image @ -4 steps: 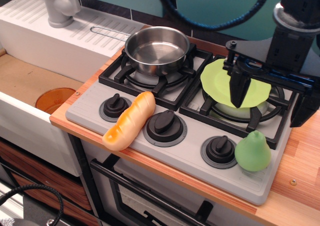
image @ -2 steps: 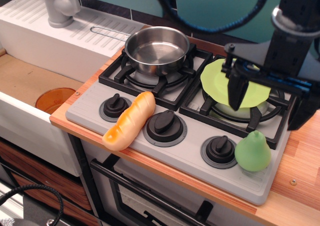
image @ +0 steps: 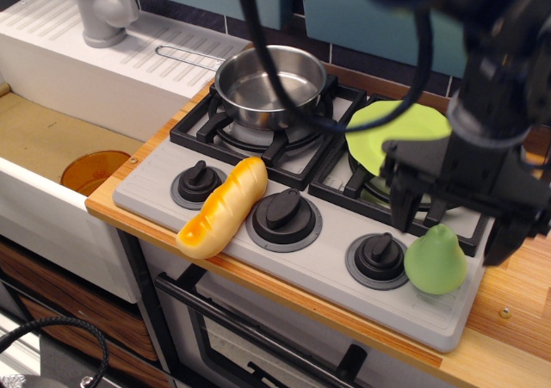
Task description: Put pear on plate and bread in pot or pan on stove
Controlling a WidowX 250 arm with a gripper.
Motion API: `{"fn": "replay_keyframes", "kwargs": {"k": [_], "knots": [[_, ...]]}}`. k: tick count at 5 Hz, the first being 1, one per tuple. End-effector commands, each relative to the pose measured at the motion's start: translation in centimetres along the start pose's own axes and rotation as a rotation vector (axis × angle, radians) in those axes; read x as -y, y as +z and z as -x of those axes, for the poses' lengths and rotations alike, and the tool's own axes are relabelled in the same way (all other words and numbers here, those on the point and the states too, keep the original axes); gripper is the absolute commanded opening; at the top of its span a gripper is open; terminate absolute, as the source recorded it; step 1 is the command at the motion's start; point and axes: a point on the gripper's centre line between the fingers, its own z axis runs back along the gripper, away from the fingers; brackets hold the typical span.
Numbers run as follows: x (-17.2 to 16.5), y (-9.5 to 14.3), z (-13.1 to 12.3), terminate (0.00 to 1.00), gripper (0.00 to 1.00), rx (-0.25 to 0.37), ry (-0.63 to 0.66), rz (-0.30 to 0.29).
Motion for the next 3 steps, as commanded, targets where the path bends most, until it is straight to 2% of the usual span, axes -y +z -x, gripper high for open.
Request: {"fn": "replay_keyframes", "kwargs": {"k": [1, 3], "knots": [[0.2, -1.0, -0.1, 0.00, 1.00, 0.070, 0.011, 0.024], [0.9, -2.1, 0.7, 0.00, 1.00, 0.087, 0.033, 0.035]]}}
